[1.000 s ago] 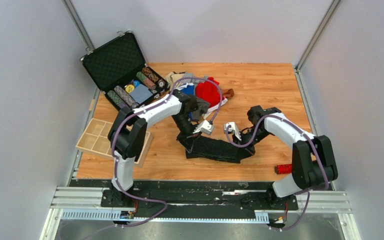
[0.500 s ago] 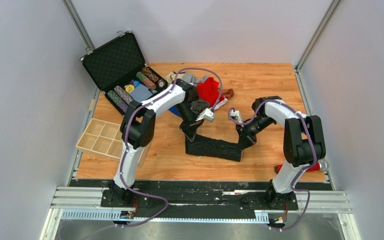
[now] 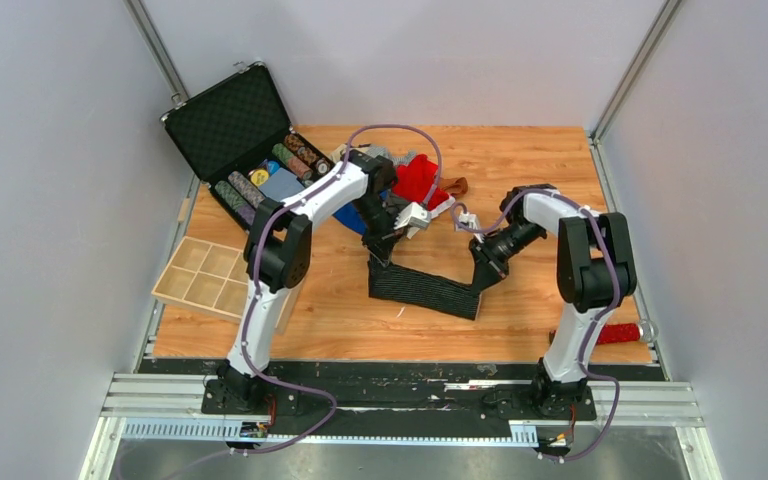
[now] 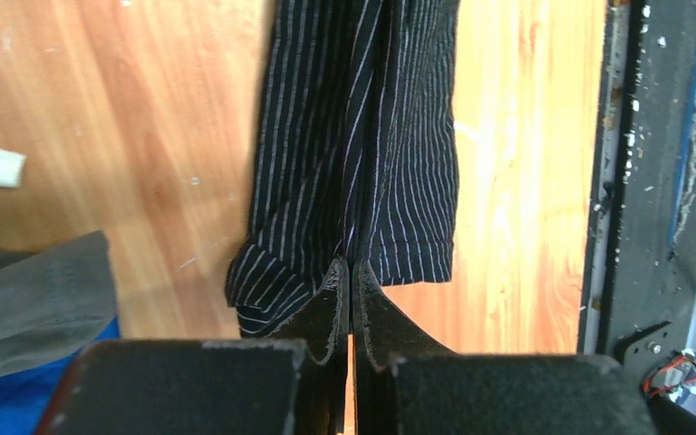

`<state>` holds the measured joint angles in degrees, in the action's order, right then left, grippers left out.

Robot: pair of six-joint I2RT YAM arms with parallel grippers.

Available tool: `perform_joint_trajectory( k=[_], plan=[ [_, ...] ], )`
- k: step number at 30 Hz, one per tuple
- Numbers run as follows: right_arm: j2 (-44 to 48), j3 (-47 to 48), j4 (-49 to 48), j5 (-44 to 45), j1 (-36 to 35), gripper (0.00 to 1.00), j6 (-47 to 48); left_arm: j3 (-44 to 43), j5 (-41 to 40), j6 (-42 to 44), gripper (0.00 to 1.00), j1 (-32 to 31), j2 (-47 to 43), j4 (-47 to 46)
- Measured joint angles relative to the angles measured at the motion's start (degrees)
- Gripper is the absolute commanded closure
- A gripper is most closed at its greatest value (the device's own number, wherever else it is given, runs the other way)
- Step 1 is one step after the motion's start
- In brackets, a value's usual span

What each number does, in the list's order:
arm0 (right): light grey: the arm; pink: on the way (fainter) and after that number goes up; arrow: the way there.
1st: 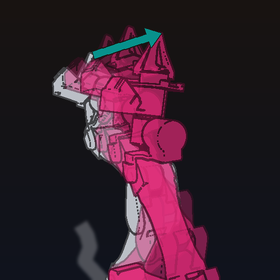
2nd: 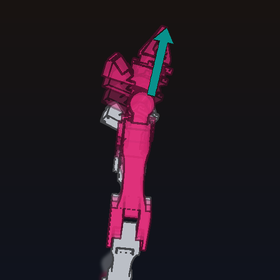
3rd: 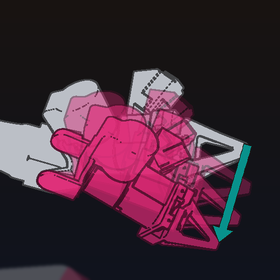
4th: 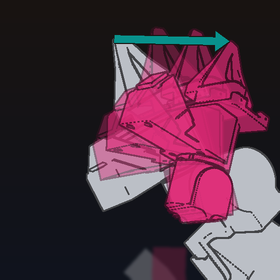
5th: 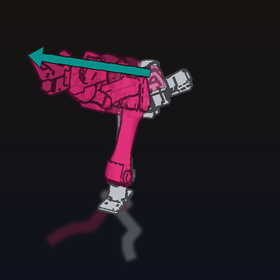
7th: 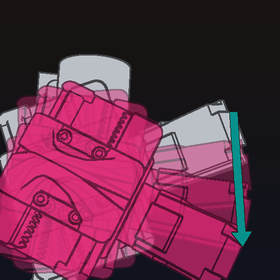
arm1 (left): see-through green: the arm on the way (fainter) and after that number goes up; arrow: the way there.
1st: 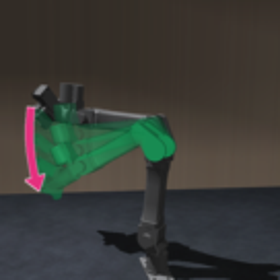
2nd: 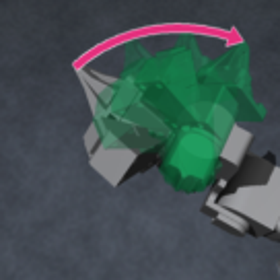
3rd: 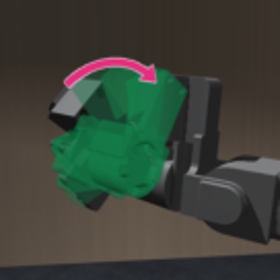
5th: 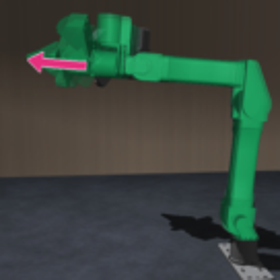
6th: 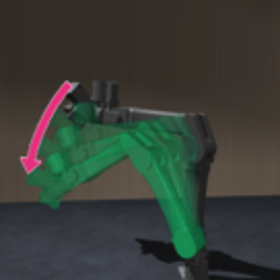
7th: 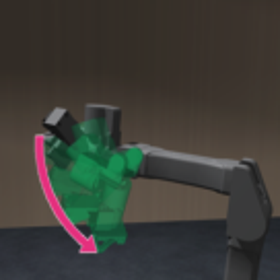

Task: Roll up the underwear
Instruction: Fold the underwear at the center of the board.

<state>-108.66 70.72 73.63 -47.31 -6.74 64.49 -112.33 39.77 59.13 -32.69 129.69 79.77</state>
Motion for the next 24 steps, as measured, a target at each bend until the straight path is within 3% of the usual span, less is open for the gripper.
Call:
perform_joint_trajectory(
  k=[17, 21, 24],
  plan=[
    [-11.02, 7.89, -1.77, 0.15, 1.46, 1.0, -7.76, -3.87, -6.56, -6.01, 0.99, 0.57, 5.66, -8.44],
    [-12.07, 8.22, -2.75, 0.55, 1.49, 1.0, -10.64, -3.89, -7.72, -8.39, 0.94, 0.85, 5.66, -11.45],
    [-14.03, 9.53, -2.27, 0.42, 1.57, 0.99, -13.81, -3.98, -7.96, -10.21, 0.75, 1.4, 5.66, -13.22]
  ],
)
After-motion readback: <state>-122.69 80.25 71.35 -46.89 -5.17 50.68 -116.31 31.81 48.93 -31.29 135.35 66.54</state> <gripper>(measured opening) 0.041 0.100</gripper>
